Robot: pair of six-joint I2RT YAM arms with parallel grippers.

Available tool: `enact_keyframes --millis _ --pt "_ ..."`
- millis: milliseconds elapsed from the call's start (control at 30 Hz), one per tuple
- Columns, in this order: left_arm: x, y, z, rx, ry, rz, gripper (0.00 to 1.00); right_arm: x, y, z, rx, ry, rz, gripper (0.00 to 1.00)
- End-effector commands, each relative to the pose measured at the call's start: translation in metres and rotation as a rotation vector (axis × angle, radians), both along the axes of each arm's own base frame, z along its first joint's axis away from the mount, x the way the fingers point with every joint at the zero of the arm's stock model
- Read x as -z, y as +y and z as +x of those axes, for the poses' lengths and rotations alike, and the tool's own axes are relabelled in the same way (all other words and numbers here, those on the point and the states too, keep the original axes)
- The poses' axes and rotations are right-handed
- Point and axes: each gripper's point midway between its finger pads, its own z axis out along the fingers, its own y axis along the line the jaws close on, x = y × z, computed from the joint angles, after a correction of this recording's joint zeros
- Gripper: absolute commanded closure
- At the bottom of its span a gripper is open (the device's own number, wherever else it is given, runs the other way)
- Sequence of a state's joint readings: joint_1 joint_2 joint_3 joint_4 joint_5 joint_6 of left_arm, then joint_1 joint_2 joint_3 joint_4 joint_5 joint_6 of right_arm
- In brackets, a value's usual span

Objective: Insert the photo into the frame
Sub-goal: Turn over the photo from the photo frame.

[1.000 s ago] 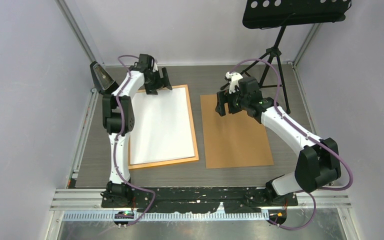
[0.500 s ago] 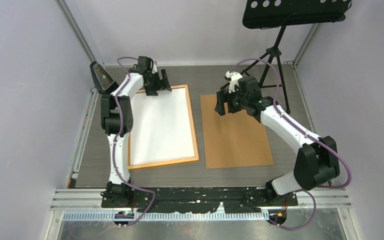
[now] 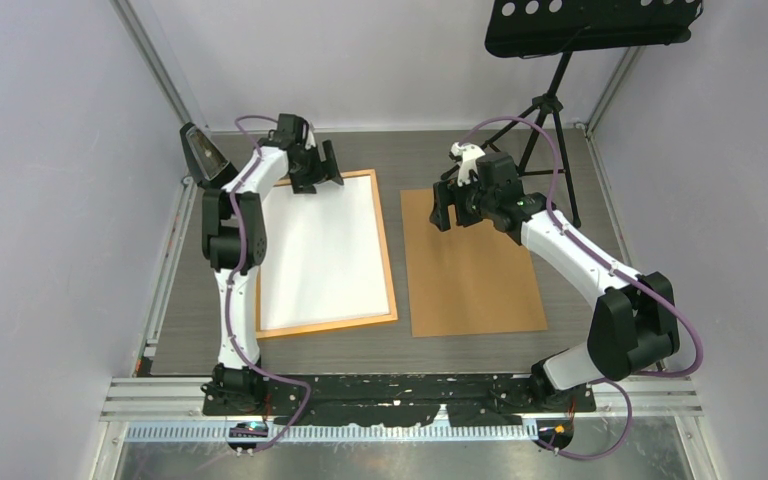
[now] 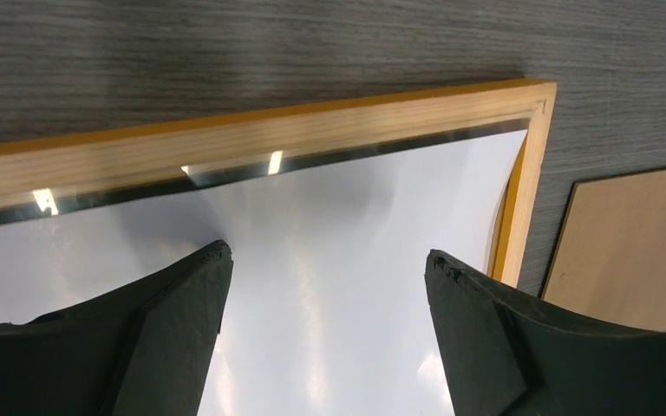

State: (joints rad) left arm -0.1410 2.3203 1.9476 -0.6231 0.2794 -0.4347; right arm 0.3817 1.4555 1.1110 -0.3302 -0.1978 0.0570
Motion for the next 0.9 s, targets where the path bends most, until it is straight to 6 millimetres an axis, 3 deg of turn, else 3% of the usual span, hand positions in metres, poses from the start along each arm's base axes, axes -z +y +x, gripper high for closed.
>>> enact_keyframes --millis 0,367,467,667,867 --pt "0.008 -0.001 -0.033 -0.003 0.082 0.072 0.16 -0.028 0.004 0.009 0.000 -0.065 0.043 0.16" --pt "0.007 -0.001 -0.050 -0.014 0.054 0.068 0.17 -0.025 0.007 0.011 -0.005 -0.049 0.051 0.16" --pt "-0.014 -0.002 -0.044 0.001 -0.005 0.059 0.14 -0.023 0.009 0.015 -0.009 -0.039 0.051 0.16" --pt "-0.079 0.006 -0.040 0.037 -0.173 0.098 0.08 -0.010 0.022 0.028 -0.047 -0.004 0.044 0.17" --pt "-0.119 0.024 -0.049 0.049 -0.244 0.132 0.04 0.012 0.056 0.044 -0.121 0.012 -0.004 0.17"
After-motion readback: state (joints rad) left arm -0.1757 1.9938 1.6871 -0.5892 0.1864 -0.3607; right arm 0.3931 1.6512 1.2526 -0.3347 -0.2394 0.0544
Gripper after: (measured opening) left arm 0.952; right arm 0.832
